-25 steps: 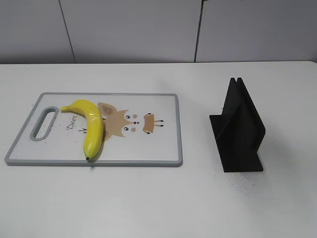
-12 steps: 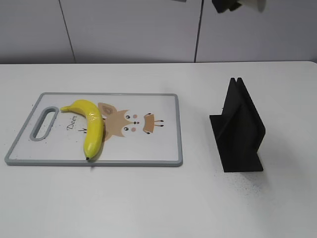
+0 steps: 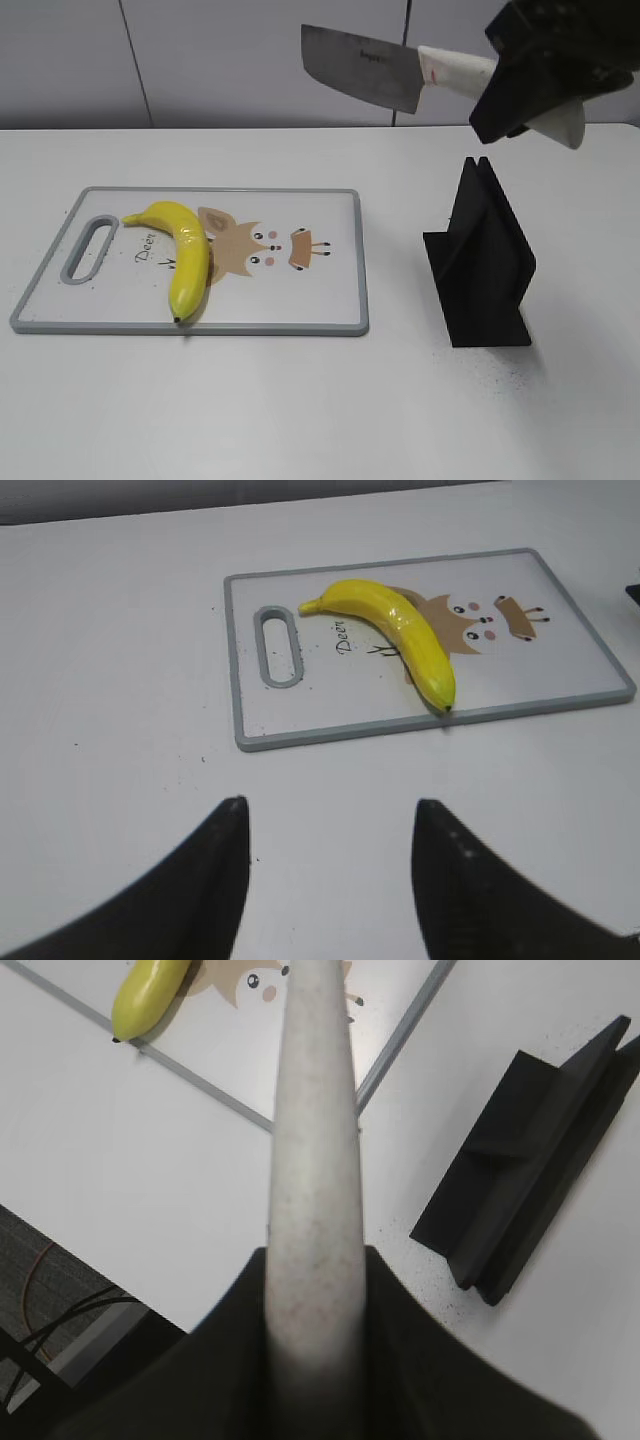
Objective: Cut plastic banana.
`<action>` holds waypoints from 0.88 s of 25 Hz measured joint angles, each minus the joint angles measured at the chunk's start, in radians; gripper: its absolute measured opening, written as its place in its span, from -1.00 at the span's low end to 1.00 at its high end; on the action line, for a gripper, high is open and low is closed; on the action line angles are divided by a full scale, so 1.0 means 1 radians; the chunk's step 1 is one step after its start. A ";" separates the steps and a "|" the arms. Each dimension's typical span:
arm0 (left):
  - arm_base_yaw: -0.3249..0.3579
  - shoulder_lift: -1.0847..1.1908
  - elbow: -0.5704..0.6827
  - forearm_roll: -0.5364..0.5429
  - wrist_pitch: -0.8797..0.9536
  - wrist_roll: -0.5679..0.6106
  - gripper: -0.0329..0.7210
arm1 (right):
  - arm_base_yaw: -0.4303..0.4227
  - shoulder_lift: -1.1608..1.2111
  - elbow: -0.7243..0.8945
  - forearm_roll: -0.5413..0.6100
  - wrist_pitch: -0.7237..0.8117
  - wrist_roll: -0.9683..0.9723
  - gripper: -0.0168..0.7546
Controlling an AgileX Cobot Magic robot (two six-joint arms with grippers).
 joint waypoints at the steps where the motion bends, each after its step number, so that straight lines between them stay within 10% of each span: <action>1: 0.000 -0.010 0.002 0.005 0.000 -0.012 0.41 | 0.000 -0.015 0.028 0.000 -0.012 0.007 -0.48; 22: 0.000 -0.078 0.005 0.016 -0.003 -0.032 0.54 | 0.000 -0.208 0.386 -0.093 -0.246 0.253 -0.49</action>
